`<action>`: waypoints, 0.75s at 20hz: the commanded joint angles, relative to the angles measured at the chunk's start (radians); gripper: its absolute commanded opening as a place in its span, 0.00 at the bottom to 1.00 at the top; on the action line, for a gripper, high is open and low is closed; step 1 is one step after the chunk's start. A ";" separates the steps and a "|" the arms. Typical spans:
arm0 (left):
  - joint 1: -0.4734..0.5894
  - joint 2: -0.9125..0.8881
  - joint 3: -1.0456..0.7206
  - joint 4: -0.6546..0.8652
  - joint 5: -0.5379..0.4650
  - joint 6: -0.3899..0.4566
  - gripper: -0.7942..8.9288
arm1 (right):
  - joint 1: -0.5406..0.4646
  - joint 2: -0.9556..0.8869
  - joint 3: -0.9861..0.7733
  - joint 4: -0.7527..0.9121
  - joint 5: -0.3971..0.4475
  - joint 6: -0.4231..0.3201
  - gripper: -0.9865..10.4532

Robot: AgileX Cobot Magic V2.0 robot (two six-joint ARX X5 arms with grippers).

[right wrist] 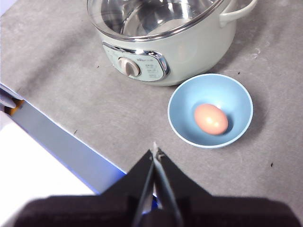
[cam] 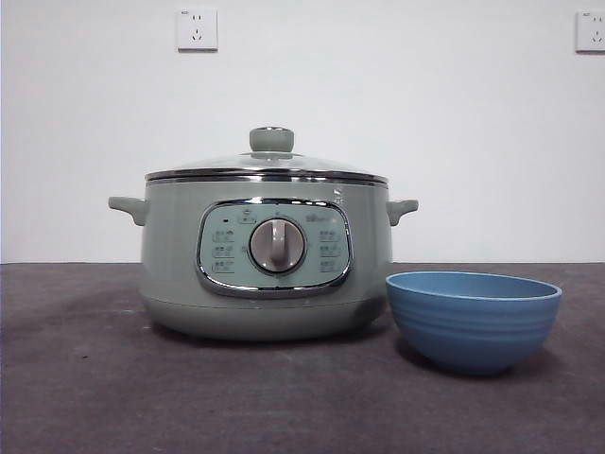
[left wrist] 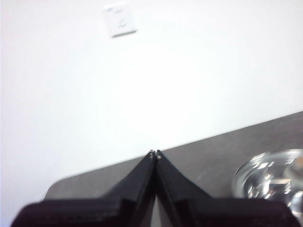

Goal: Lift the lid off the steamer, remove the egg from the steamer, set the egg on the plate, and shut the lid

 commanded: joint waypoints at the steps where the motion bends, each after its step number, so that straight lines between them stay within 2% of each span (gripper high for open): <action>1: 0.039 -0.108 -0.186 0.056 0.007 0.010 0.08 | 0.002 0.000 0.002 0.005 0.002 0.006 0.09; 7: 0.076 -0.335 -0.507 0.093 0.006 -0.057 0.08 | 0.002 0.000 0.002 0.005 0.002 0.006 0.09; 15: 0.076 -0.466 -0.727 0.088 0.006 -0.145 0.08 | 0.002 0.000 0.002 0.005 0.002 0.006 0.09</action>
